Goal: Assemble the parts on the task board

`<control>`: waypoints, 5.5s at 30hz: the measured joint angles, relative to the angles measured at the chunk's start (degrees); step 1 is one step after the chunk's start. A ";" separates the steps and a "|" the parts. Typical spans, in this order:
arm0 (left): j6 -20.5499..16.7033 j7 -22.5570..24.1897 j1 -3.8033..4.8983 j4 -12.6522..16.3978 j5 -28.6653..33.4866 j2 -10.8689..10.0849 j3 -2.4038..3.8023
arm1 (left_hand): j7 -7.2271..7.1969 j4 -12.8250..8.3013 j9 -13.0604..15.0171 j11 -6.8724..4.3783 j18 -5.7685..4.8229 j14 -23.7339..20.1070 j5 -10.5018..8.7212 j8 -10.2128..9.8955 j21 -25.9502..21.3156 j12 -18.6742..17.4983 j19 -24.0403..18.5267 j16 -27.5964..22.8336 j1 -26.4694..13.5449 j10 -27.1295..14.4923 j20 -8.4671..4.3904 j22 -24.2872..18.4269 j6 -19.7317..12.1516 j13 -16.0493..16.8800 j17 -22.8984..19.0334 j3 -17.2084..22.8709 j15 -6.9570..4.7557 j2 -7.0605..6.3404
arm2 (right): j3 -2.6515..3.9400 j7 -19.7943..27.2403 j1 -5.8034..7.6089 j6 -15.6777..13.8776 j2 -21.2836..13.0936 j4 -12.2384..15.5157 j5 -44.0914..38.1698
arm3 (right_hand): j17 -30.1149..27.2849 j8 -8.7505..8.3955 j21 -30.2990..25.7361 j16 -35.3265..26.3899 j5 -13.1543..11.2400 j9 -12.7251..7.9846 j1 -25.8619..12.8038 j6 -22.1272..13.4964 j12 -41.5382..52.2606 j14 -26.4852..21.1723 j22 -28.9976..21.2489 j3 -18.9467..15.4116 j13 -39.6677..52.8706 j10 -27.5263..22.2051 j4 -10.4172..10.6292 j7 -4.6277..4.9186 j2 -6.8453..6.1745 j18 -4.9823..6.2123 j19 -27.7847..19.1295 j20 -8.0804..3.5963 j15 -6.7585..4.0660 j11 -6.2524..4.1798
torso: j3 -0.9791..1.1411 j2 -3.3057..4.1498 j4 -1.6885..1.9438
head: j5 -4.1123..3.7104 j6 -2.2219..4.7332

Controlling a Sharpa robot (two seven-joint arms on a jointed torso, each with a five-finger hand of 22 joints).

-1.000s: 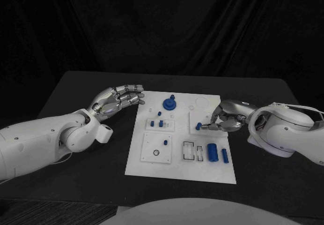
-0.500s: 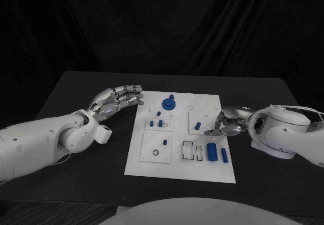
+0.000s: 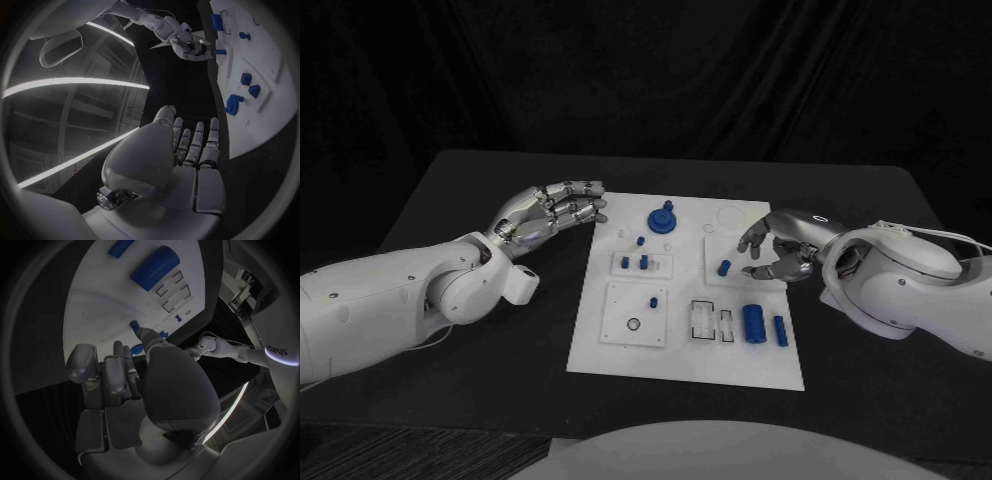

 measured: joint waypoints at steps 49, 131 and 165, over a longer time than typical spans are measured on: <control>0.92 -0.62 -0.40 -0.30 0.00 0.06 0.00 | 0.61 -0.56 -0.05 0.20 0.02 0.21 0.23 -0.21 0.00 0.00 0.21 0.00 0.00 0.20 -0.21 -0.11 0.61 0.00 -0.05 0.56 0.21 0.00 | 0.04 8.27 -2.84 -3.75 7.50 -7.49 -3.32 | -4.04 1.40 -0.99 -1.38 -6.28 -3.30 4.88 12.19 -8.76 -0.37 0.03 8.80 -15.71 15.71 -2.18 -1.11 0.70 -0.02 0.42 -0.63 -1.16 -1.82 | -0.01 -0.01 0.00 | 0.62 -0.12; 1.93 -1.85 -1.38 -1.12 0.01 0.61 0.00 | 0.82 -0.87 -0.10 0.81 0.02 -0.01 0.22 -0.21 0.00 0.22 0.41 0.23 0.00 0.41 -0.01 -0.19 0.82 0.01 -0.11 0.87 0.42 0.00 | 0.02 16.75 -5.78 0.98 22.66 -5.66 -15.64 | -4.69 -0.55 0.28 -2.03 -10.90 -4.78 5.88 14.77 -13.35 -0.16 0.04 13.05 -19.13 17.87 -4.87 -1.43 0.19 -0.03 1.03 -1.24 -1.77 -0.46 | -0.03 -0.01 0.00 | 2.46 -0.73; 2.13 -1.93 -1.50 -1.45 0.01 0.74 0.00 | 0.82 -0.87 -0.15 0.81 0.03 -0.01 0.22 -0.48 0.00 0.22 0.41 0.23 0.00 0.40 -0.01 -0.19 0.82 0.00 -0.10 0.87 0.42 0.00 | -0.05 17.01 -6.29 -2.06 16.88 -2.50 -16.61 | -10.84 -5.31 -10.08 -5.77 -18.64 -20.09 7.20 -22.71 -22.45 -3.96 0.01 -3.14 -25.69 -0.15 5.83 -5.94 -2.26 0.89 -2.45 2.26 2.22 3.10 | -0.02 -0.01 -0.03 | 2.09 -0.71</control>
